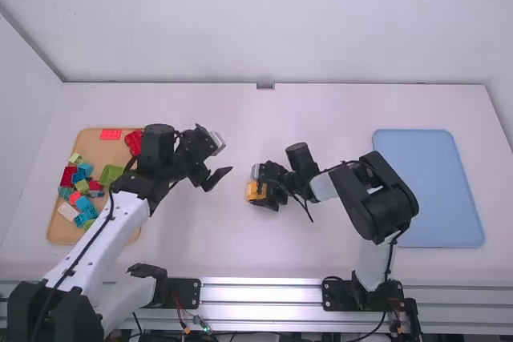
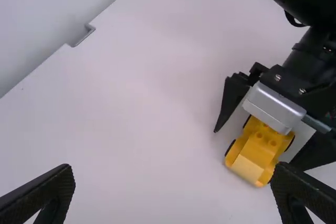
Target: Assemble lego blocks to make yellow taxi
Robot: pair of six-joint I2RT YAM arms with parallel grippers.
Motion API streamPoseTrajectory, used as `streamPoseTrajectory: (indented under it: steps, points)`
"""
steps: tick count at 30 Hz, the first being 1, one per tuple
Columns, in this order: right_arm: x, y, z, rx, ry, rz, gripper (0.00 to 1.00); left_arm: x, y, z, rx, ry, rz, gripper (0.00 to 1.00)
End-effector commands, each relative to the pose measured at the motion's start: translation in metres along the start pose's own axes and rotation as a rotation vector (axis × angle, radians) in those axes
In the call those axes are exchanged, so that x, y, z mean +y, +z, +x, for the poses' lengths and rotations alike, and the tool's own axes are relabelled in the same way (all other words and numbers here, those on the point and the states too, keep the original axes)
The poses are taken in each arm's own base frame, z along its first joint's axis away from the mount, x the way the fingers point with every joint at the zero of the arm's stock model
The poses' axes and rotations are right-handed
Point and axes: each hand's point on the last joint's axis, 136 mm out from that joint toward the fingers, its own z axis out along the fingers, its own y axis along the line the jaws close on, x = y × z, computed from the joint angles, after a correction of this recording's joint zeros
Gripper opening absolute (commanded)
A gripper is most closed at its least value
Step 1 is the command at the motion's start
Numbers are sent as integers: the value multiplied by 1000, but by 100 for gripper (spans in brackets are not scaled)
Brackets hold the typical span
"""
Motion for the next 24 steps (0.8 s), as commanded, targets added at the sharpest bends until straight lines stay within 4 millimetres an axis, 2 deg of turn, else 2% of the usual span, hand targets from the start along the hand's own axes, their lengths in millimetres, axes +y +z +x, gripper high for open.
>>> streamPoseTrajectory:
  steps: [1, 5, 11, 15, 17, 19, 21, 22, 23, 24]
  points:
    - [-2, 4, 5, 31, 8, 9, 87, 3, 0, 2, 9, -17, -13, 99]
    - [0, 3, 9, 45, 25, 2, 78, 3, 4, 2, 8, -14, -10, 99]
    - [-1, 3, 14, 71, 33, 12, 56, 3, 4, 1, 5, -13, -9, 99]
    - [-1, 2, 12, 58, 38, 8, 49, 5, 3, 2, 6, -15, -13, 99]
    - [-7, -1, 7, 32, 64, 22, 49, 3, 4, 1, 5, -12, -9, 99]
    - [-16, -9, 1, 0, 91, 45, 49, 4, 4, 0, 1, -10, -11, 99]
    - [-29, -26, -4, -12, 107, 87, 48, 5, 4, -1, -4, -7, -15, 99]
    - [-38, -43, -5, -4, 119, 127, 49, 5, 4, -2, -8, -5, -17, 99]
    - [-41, -48, -6, -2, 121, 140, 49, 6, 4, -2, -9, -5, -19, 99]
    - [-54, -70, -4, 16, 146, 200, 49, 8, 3, -3, -13, -3, -25, 99]
